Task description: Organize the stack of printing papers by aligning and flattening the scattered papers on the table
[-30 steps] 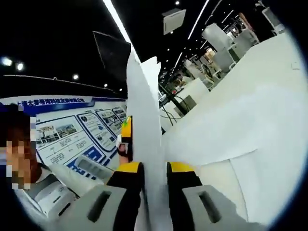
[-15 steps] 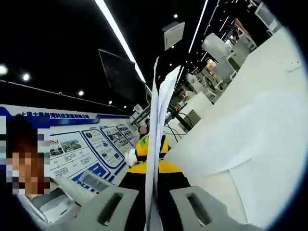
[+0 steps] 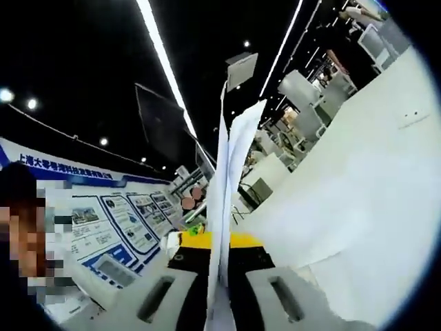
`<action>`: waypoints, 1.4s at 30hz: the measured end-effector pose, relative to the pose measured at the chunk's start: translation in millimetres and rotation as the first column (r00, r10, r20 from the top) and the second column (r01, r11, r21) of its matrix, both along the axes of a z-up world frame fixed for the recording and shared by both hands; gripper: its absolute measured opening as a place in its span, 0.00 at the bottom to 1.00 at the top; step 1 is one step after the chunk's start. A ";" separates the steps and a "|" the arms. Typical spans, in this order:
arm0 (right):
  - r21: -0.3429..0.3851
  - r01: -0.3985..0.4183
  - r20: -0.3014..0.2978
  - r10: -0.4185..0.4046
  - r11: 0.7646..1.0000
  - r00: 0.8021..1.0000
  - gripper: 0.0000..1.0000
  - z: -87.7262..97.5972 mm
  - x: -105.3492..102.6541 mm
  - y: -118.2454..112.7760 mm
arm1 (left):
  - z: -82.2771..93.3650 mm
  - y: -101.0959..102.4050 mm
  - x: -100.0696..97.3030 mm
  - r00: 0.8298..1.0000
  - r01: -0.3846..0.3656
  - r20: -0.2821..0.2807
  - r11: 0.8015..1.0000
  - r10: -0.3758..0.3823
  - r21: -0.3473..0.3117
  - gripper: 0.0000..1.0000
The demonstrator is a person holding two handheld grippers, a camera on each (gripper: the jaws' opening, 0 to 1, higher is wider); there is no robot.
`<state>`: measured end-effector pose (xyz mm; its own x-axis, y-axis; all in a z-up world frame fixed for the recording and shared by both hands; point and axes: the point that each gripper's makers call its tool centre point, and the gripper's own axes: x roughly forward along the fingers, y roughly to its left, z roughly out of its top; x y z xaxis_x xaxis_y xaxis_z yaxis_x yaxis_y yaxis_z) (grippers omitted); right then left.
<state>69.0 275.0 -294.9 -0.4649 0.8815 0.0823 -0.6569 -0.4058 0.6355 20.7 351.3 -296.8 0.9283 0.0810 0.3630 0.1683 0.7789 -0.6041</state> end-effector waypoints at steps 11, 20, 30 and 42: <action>-0.134 0.051 0.141 -0.032 0.990 0.990 0.14 -27.9 -7.9 0.0 | 2.0 -1.3 -4.1 1.000 -0.003 0.016 1.000 0.003 0.010 0.06; -0.139 0.128 0.259 -0.088 0.982 0.962 0.19 -24.8 0.5 0.7 | 3.4 0.0 -3.9 1.000 0.010 0.029 1.000 -0.010 -0.008 0.06; -0.062 0.047 0.161 -0.037 0.997 0.986 0.26 -20.7 -1.9 -1.5 | 27.3 -21.1 -15.2 0.987 0.080 0.137 0.995 -0.088 0.062 0.06; -0.057 0.041 0.122 -0.034 0.998 0.992 0.22 -23.6 20.0 -10.2 | 22.2 -17.7 -17.9 0.988 0.094 0.118 0.995 -0.096 0.017 0.06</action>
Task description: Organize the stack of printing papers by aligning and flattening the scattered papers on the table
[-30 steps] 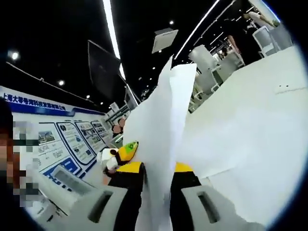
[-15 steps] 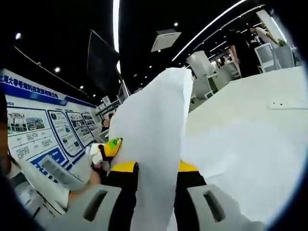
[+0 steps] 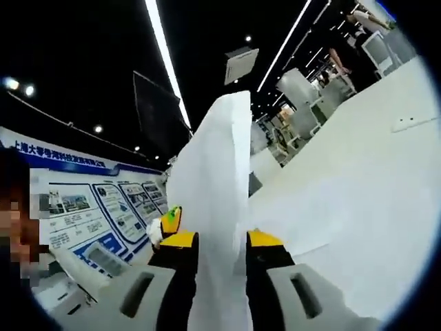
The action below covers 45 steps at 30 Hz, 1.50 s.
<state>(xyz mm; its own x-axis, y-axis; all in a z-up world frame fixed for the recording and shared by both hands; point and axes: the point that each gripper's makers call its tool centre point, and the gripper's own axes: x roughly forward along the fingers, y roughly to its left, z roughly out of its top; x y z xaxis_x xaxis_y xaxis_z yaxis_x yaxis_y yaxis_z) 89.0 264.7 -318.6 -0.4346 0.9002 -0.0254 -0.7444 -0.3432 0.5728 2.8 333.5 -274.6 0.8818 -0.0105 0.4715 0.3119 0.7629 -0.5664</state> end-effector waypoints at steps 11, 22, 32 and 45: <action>-0.002 0.304 0.379 -0.281 0.953 0.882 0.24 13.2 60.3 -34.2 | -11.8 23.8 -14.4 0.992 -0.118 -0.054 0.992 0.115 -0.047 0.06; 0.099 0.392 0.417 -0.396 0.915 0.818 0.52 13.7 65.6 -58.4 | -14.8 28.2 -46.3 0.976 -0.192 -0.094 0.979 0.198 0.060 0.06; 0.090 0.423 0.424 -0.419 0.902 0.803 0.61 -3.1 67.0 -69.1 | -17.6 29.7 -48.2 0.978 -0.184 -0.089 0.981 0.189 0.063 0.06; 0.107 0.522 0.430 -0.513 0.846 0.743 0.90 0.7 88.5 -81.3 | -23.6 18.5 -41.5 0.980 -0.151 -0.121 0.988 0.155 0.041 0.06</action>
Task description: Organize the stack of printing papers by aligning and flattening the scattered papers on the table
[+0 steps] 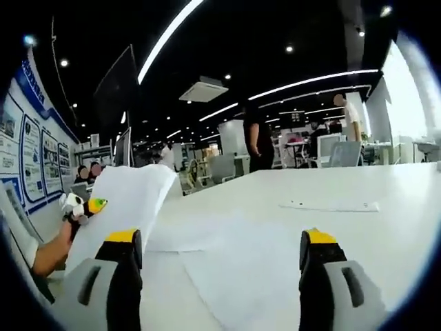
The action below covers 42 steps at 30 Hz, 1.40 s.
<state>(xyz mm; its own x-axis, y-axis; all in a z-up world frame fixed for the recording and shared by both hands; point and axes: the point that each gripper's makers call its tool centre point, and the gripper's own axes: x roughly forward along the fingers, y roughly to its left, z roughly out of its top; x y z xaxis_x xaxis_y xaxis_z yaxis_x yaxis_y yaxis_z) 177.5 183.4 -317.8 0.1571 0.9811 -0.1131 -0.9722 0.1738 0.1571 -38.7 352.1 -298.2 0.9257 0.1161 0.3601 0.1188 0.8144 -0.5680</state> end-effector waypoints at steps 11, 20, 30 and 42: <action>0.045 -0.055 0.005 0.054 0.997 0.999 0.90 6.2 -10.6 1.0 | -1.5 -2.7 0.5 1.000 -0.009 -0.010 1.000 0.009 0.007 0.06; 0.117 0.001 -0.130 0.015 0.993 0.991 0.90 10.1 2.8 -6.9 | 0.7 -0.5 -0.7 1.000 -0.019 0.002 1.000 0.019 0.006 0.06; 0.170 0.006 -0.211 0.030 0.985 0.977 0.90 16.7 11.4 -11.2 | 4.1 1.8 -4.2 0.999 -0.026 0.026 1.000 0.026 0.003 0.06; 0.363 0.033 -0.269 0.071 0.931 0.960 0.84 43.6 13.5 -14.8 | 7.8 6.4 -8.9 0.998 -0.036 0.056 0.999 0.036 -0.004 0.06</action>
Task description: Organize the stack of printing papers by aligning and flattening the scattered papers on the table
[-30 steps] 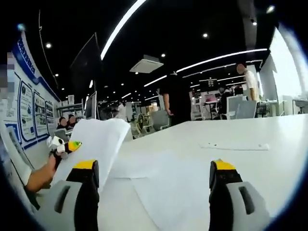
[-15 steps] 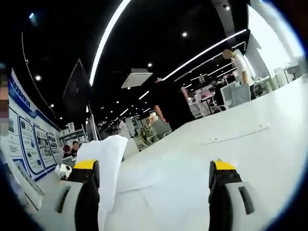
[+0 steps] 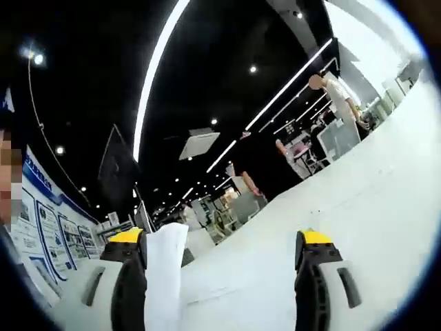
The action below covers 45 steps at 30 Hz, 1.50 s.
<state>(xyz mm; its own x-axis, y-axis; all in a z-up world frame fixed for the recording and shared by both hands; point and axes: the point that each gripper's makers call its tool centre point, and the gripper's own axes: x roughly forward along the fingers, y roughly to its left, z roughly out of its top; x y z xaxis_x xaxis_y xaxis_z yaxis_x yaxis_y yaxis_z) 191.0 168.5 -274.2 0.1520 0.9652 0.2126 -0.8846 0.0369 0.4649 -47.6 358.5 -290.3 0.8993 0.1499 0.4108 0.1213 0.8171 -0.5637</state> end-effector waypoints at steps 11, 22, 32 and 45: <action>-0.103 0.060 0.165 -0.043 0.993 0.985 0.68 -9.3 -0.3 2.8 | -0.2 3.1 -0.7 1.000 -0.003 0.001 1.000 0.003 0.003 0.06; -0.292 0.139 0.249 -0.065 0.946 0.966 0.75 -39.9 11.7 0.4 | -0.2 3.2 -1.4 1.000 -0.005 0.009 1.000 0.005 -0.001 0.06; -0.354 0.097 0.185 -0.032 0.930 0.982 0.90 -52.3 8.6 0.9 | 0.2 1.3 -2.1 1.000 -0.008 0.017 1.000 0.008 -0.002 0.06; -0.484 0.136 0.251 -0.012 0.864 0.968 0.90 -62.9 14.2 2.8 | 1.3 1.2 -3.0 1.000 -0.008 0.025 1.000 0.009 -0.006 0.06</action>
<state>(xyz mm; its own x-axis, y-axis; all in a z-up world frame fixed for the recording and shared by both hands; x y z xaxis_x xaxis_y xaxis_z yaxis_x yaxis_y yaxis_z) 205.1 171.3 -337.1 0.2336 0.9395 -0.2507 -0.9495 0.2760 0.1495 -50.5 359.7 -289.0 0.8873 0.1601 0.4326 0.1286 0.8147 -0.5654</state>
